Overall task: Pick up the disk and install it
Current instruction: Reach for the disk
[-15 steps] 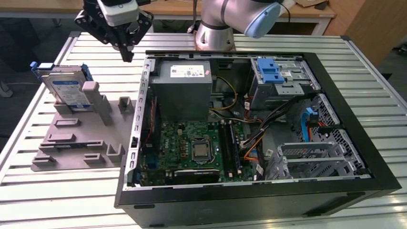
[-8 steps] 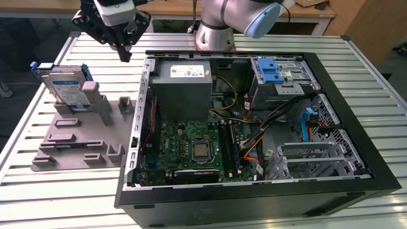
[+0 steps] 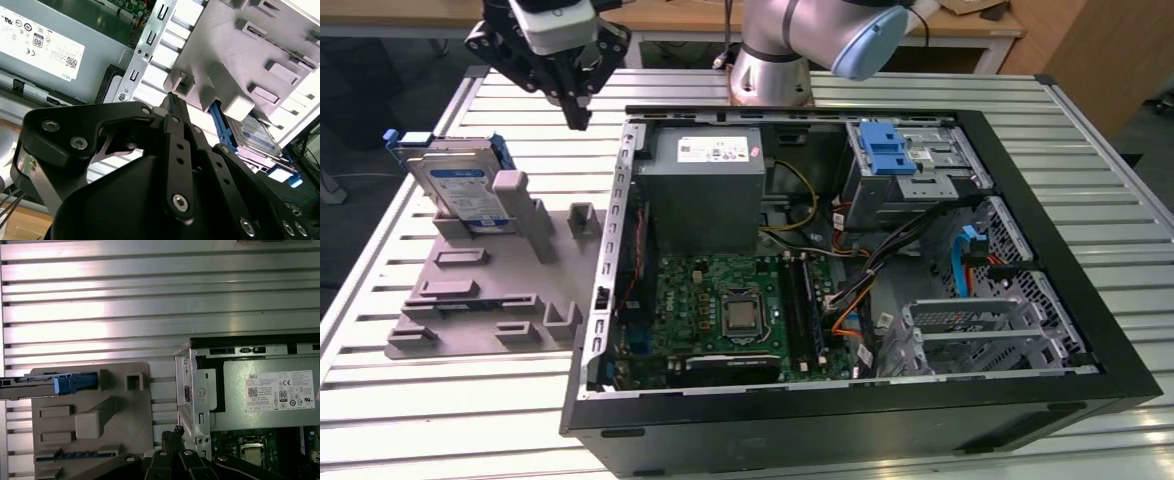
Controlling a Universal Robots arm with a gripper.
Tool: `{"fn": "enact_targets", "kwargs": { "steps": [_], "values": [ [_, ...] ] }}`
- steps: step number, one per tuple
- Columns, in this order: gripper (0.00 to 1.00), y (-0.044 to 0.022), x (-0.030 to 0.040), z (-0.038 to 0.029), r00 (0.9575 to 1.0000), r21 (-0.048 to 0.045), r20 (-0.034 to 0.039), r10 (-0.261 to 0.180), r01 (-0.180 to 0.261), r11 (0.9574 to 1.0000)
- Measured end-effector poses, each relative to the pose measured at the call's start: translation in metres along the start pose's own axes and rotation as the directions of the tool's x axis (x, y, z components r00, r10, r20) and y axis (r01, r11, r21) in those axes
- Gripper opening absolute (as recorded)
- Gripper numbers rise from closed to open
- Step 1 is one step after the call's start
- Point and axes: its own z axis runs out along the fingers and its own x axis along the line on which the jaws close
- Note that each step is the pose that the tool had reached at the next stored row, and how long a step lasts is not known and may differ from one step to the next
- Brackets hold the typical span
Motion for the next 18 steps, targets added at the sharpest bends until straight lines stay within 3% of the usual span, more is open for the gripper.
{"fn": "enact_targets", "kwargs": {
  "steps": [11,18],
  "values": [
    [0.11,0.0017,0.0007,0.0001,1.0,-0.0001,0.0001,0.0,0.0,1.0],
    [0.11,0.004,0.0054,0.0004,1.0,0.0,0.0001,0.0,0.0,1.0]
  ]
}}
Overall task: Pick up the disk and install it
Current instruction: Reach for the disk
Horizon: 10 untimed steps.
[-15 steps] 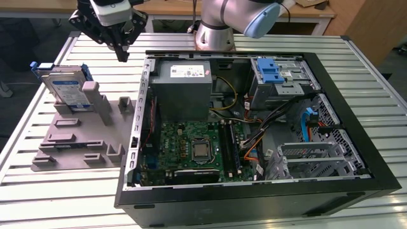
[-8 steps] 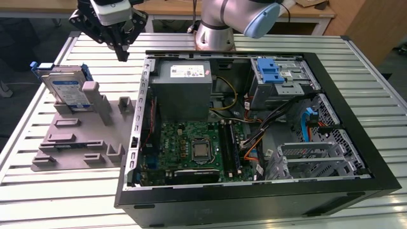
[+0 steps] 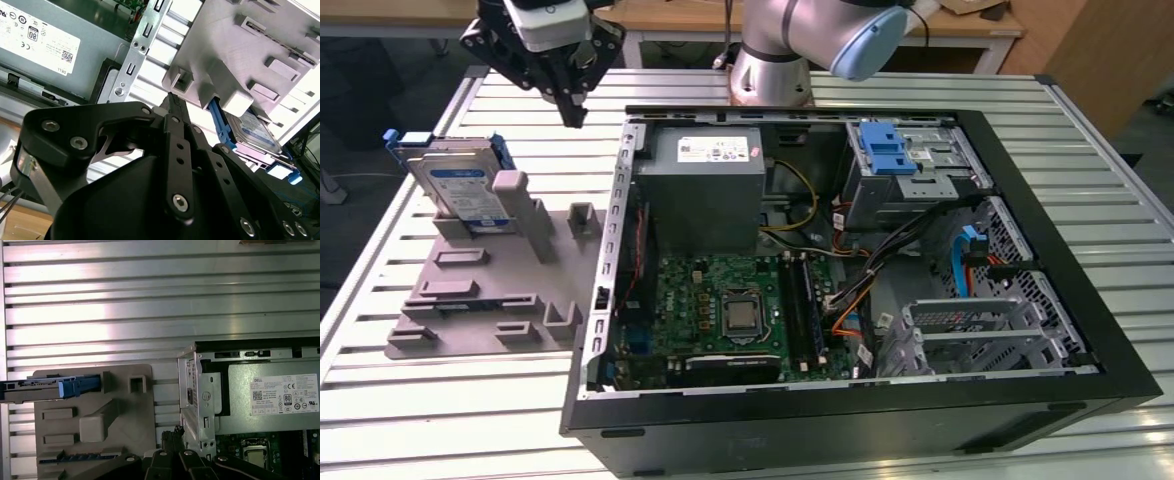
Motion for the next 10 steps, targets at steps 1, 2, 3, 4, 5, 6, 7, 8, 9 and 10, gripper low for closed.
{"fn": "enact_targets", "kwargs": {
  "steps": [1,2,3,4,5,6,7,8,9,10],
  "values": [
    [0.11,0.0004,0.0006,0.0001,1.0,0.0,0.0,0.0,0.0,1.0],
    [0.11,0.0016,0.0012,0.0002,1.0,0.0,0.0,0.0,0.0,1.0],
    [0.11,0.0027,0.0016,0.0002,1.0,0.0,0.0,0.0,0.0,1.0],
    [0.11,0.0027,0.0018,0.0003,1.0,-0.0001,0.0,0.0,0.0,1.0],
    [0.11,0.0029,0.0017,0.0003,1.0,0.0,0.0,0.0,0.0,1.0],
    [0.11,0.003,0.0018,0.0003,1.0,0.0,0.0,0.0,0.0,1.0],
    [0.11,0.003,0.0018,0.0003,1.0,0.0,0.0,0.0,0.0,1.0],
    [0.11,0.003,0.0018,0.0003,1.0,0.0,0.0,0.0,0.0,1.0],
    [0.11,0.003,0.0018,0.0003,1.0,0.0,0.0,0.0,0.0,1.0],
    [0.11,0.003,0.0018,0.0003,1.0,0.0,0.0,0.0,0.0,1.0]
  ]
}}
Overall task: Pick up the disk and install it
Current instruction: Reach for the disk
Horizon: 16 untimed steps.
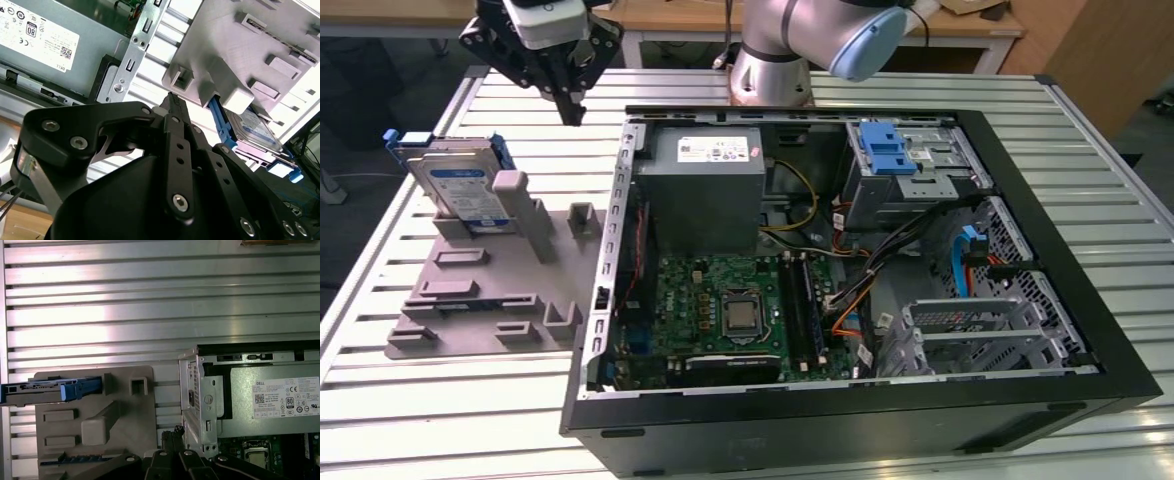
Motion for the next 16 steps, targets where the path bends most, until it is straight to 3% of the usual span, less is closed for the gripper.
{"fn": "enact_targets", "kwargs": {
  "steps": [6,10,14,16],
  "values": [
    [0.11,0.002,0.0008,0.0001,1.0,0.0,0.0,0.0,0.0,1.0],
    [0.11,0.0081,0.0038,0.0004,1.0,0.001,0.0,0.0,0.0,1.0],
    [0.11,0.0122,0.0124,0.0008,1.0,0.002,0.0002,0.0,0.0,1.0],
    [0.11,0.0126,0.0209,0.0014,1.0,0.0019,0.0003,0.001,-0.001,1.0]
  ]
}}
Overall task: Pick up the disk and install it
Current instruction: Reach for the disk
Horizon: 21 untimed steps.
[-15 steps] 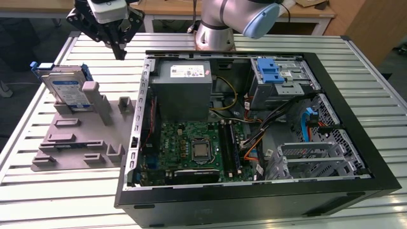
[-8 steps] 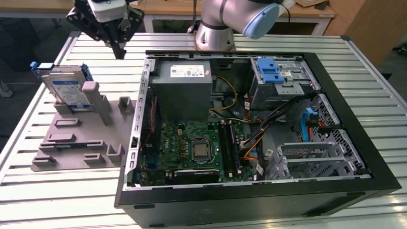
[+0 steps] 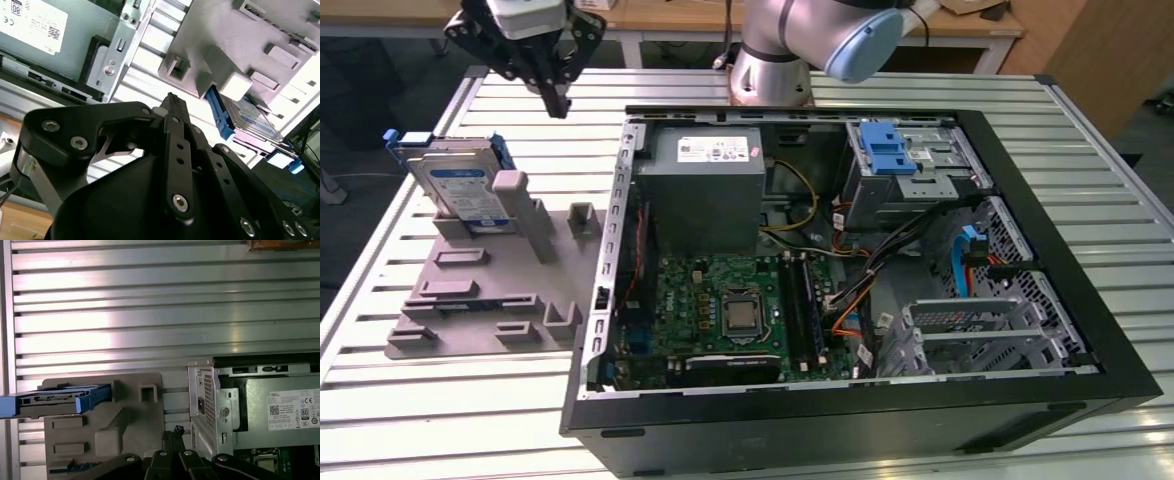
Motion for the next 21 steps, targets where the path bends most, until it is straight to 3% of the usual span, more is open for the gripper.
{"fn": "enact_targets", "kwargs": {
  "steps": [5,7,21],
  "values": [
    [0.11,0.0007,0.0151,0.0012,1.0,0.0001,-0.0001,0.0,0.0,1.0],
    [0.11,0.0008,0.0178,0.0016,1.0,0.0,0.0,0.0,0.0,1.0],
    [0.11,0.0007,0.0197,0.0016,1.0,0.0001,-0.0001,0.0,0.0,1.0]
  ]
}}
